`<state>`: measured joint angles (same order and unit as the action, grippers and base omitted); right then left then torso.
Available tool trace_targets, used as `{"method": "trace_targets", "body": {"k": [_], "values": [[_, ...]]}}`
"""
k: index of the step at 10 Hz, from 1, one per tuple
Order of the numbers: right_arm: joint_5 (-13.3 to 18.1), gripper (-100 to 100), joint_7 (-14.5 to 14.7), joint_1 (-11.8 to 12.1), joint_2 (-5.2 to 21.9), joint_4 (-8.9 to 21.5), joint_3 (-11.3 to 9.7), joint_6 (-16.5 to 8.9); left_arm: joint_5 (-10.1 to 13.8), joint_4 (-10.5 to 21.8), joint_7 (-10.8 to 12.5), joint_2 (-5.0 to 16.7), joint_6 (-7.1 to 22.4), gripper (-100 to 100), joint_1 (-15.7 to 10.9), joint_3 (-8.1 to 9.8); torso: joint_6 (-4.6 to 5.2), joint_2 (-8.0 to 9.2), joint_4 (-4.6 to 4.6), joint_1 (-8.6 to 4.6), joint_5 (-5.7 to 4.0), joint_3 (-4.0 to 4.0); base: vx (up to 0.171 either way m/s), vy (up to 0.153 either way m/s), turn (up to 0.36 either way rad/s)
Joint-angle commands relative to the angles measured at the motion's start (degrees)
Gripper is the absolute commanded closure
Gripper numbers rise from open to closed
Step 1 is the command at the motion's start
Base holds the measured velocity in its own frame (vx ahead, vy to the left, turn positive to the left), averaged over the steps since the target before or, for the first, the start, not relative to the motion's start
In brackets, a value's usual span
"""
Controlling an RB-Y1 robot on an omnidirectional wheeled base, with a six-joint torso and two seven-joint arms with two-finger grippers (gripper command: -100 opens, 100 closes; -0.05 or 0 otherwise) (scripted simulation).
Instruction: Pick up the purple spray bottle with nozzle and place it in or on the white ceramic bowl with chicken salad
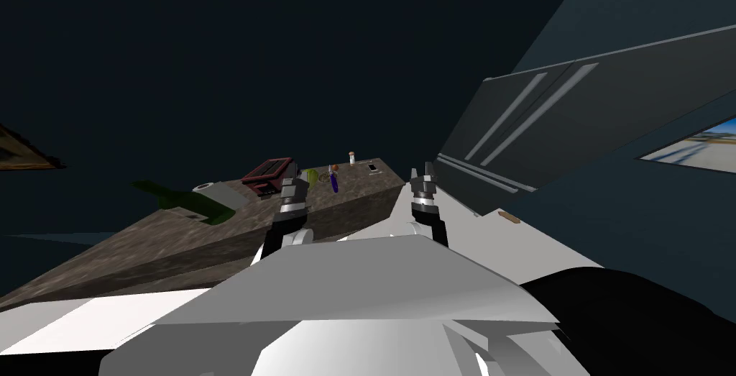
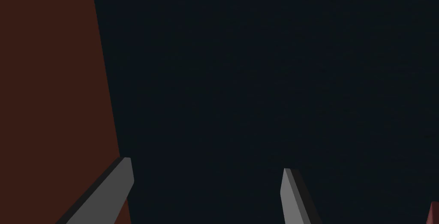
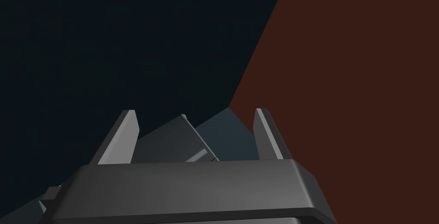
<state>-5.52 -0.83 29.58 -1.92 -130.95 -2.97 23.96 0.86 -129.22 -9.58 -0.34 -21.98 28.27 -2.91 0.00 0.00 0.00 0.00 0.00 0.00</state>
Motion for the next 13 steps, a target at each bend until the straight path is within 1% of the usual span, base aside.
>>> {"method": "trace_targets", "body": {"k": [1, 4, 6, 8, 9, 13], "values": [[0.0, 0, 0.0, 0.0, 0.0, 0.0, 0.0, 0.0, -0.5, 0.4, -0.2, 1.9, 0.5, -100, 0.0, 0.34, 0.00, 0.00, 0.00, 0.00, 0.00, 0.00, 0.002, -0.014, -0.011], [0.0, 0, 0.0, 0.0, 0.0, 0.0, 0.0, 0.0, -2.1, 1.7, -0.8, 5.4, 2.3, -100, 0.2, 1.55, 0.00, -0.03, -0.01, -0.15, -0.03, -0.02, 0.010, -0.045, -0.013], [0.0, 0, 0.0, 0.0, 0.0, 0.0, 0.0, 0.0, -3.6, 2.8, -1.3, 7.1, 3.9, -100, 0.3, 2.65, 0.00, -0.07, -0.02, -0.21, -0.05, -0.04, 0.018, -0.068, -0.018], [0.0, 0, 0.0, 0.0, 0.0, 0.0, 0.0, 0.0, -5.2, 4.1, -2.0, 8.5, 5.8, -100, 0.4, 3.85, 0.00, -0.06, -0.01, -0.25, -0.06, -0.03, 0.018, -0.067, -0.017], [0.0, 0, 0.0, 0.0, 0.0, 0.0, 0.0, 0.0, -6.9, 5.4, -2.8, 9.7, 7.7, -100, 0.6, 5.05, 0.00, -0.08, -0.02, -0.24, -0.05, -0.05, 0.031, -0.095, -0.037], [0.0, 0, 0.0, 0.0, 0.0, 0.0, 0.0, 0.0, -9.9, 7.8, -4.5, 11.9, 11.6, -100, 1.0, 7.22, 0.00, -0.13, -0.03, -0.31, -0.07, -0.08, 0.032, -0.089, -0.014]]}}
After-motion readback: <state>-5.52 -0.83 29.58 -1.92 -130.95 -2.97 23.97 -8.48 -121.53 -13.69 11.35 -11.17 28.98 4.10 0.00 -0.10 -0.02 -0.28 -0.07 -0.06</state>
